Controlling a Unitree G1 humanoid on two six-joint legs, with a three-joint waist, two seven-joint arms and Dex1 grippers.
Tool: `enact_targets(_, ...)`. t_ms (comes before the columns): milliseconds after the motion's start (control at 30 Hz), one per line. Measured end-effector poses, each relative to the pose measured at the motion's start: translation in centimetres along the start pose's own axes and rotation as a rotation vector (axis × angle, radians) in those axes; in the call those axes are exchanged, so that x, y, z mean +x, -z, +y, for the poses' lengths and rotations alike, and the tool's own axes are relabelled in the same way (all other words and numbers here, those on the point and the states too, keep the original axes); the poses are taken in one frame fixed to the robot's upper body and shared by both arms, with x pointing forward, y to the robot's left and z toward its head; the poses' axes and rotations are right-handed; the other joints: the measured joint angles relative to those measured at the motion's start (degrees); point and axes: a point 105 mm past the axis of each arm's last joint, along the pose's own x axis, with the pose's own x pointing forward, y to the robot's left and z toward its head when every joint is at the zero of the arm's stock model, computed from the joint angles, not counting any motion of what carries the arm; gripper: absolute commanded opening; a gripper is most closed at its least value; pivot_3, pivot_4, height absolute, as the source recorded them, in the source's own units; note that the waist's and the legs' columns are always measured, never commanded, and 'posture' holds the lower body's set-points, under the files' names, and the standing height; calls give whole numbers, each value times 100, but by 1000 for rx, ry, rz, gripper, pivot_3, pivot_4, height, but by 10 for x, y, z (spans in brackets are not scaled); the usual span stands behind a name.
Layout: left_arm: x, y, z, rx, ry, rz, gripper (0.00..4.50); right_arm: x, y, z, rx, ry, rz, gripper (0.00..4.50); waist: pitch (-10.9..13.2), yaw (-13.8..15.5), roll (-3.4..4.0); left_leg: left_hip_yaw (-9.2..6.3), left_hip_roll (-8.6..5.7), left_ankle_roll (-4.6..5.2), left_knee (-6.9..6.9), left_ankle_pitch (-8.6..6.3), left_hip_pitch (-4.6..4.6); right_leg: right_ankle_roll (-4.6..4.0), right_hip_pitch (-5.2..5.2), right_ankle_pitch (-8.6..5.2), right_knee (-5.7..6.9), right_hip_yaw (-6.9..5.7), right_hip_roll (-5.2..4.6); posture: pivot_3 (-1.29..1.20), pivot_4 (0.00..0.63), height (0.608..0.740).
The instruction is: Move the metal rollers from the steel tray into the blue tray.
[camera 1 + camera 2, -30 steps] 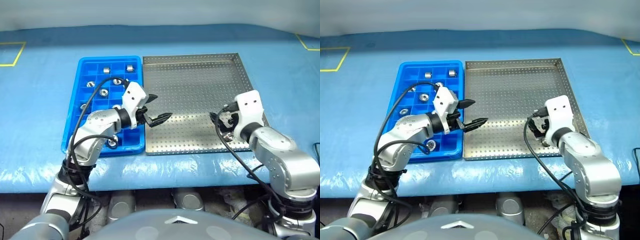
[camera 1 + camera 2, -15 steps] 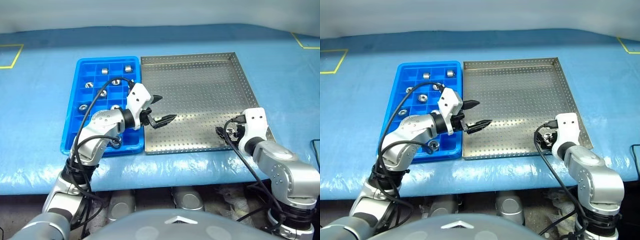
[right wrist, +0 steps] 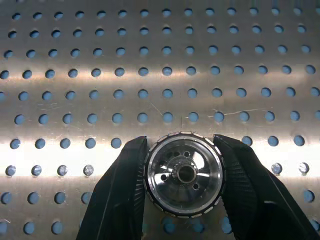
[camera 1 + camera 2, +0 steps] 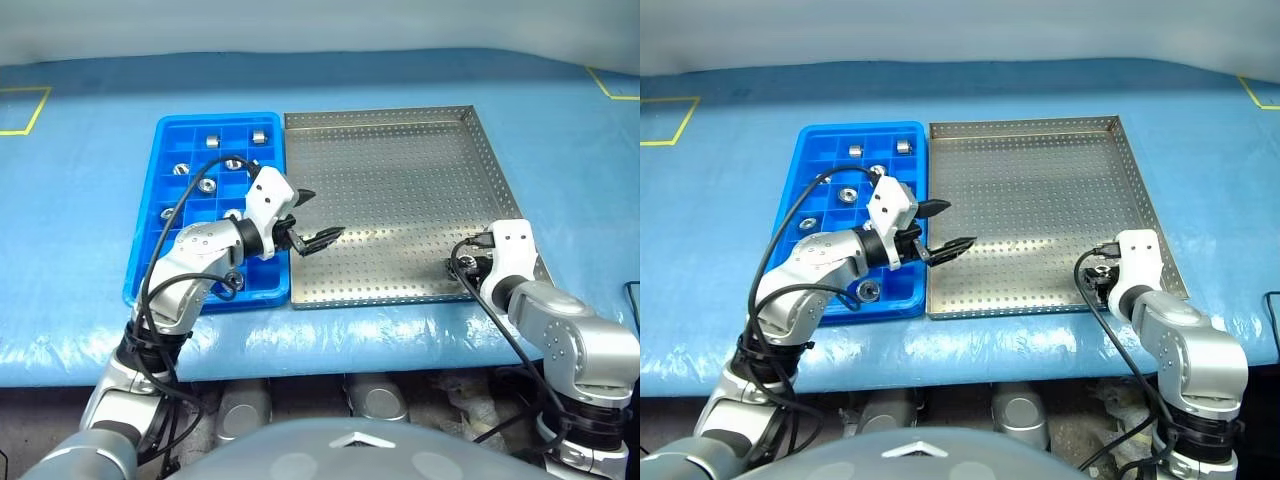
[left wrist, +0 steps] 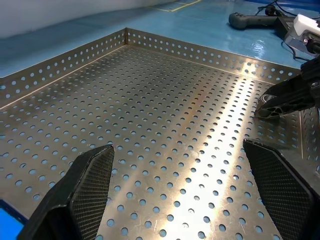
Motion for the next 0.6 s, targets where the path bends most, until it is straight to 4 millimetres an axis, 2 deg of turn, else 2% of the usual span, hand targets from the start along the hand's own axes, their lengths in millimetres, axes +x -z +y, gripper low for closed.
enact_targets(67, -8, -3, 13, 16, -58, -2, 4500, 2, -18, 24, -18, -90, -69, 1701, 2, -38, 0, 0, 8, 0, -1, 0, 1, 0, -2, 0, 2, 1, 10, -70, 150, 740)
enact_targets(167, -32, -12, 43, 72, -190, 3, 4500, 4, -49, 76, -25, -285, -189, 1701, 3, -76, 2, -3, 19, 0, -5, 0, 7, -2, -5, 0, 10, 2, 22, -57, 150, 740)
enact_targets(233, -55, -16, 64, 125, -287, 33, 4500, 6, -68, 120, -30, -441, -237, 1701, 4, -74, 2, -5, 20, 0, -10, 0, 7, -6, -10, -1, 14, 1, 23, -42, 150, 740)
enact_targets(367, -80, -19, 78, 159, -386, 62, 4500, 11, -75, 179, -112, -642, -222, 1701, 4, 43, 1, -8, 4, -1, -23, 0, -7, -13, -10, -4, -8, -9, -2, 23, 150, 740)
enact_targets(500, -99, -20, 83, 162, -466, 68, 4500, 23, -72, 214, -174, -742, -178, 1701, 6, 217, -3, -8, -1, -1, -33, -1, -14, -40, -13, 12, -24, -14, -11, 97, 150, 740)
enact_targets(600, -105, -18, 77, 158, -482, 75, 4500, 31, -72, 221, -169, -751, -171, 1701, 6, 373, -3, -15, -1, -2, -36, -1, -15, -41, -13, 12, -26, -24, -12, 123, 150, 740)
